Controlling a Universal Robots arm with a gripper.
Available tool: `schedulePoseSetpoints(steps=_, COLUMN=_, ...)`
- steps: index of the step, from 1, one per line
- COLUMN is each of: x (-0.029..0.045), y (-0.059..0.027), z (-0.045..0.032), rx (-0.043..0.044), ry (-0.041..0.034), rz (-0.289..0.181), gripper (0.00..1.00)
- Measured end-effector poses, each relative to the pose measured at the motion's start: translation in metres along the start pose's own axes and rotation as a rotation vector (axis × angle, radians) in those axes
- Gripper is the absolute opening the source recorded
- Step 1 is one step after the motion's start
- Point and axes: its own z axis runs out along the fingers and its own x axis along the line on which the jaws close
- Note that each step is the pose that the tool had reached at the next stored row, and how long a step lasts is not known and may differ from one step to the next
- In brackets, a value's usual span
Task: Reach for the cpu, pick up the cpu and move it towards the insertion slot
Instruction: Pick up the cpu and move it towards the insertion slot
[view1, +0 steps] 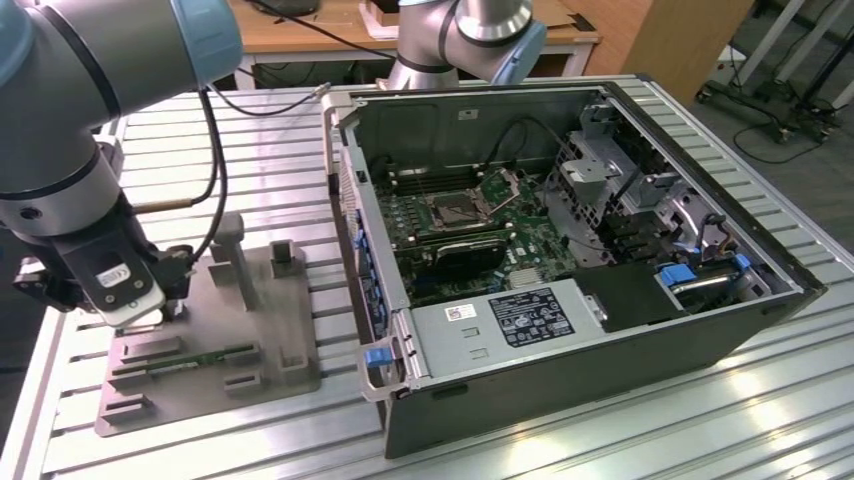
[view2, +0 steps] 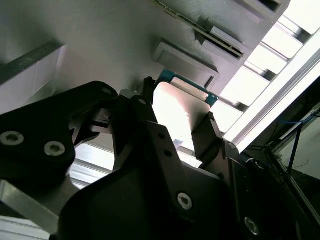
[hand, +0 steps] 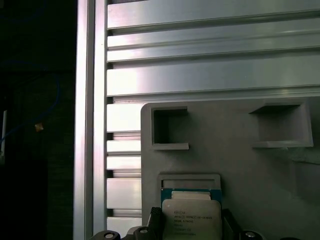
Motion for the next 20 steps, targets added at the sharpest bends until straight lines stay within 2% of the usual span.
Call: schedulePoseSetpoints(steps=20, x=0.0003, y=0.0009, z=-0.0102, rx=0.0000, ry=-0.0006, rz=0.000, gripper=0.54)
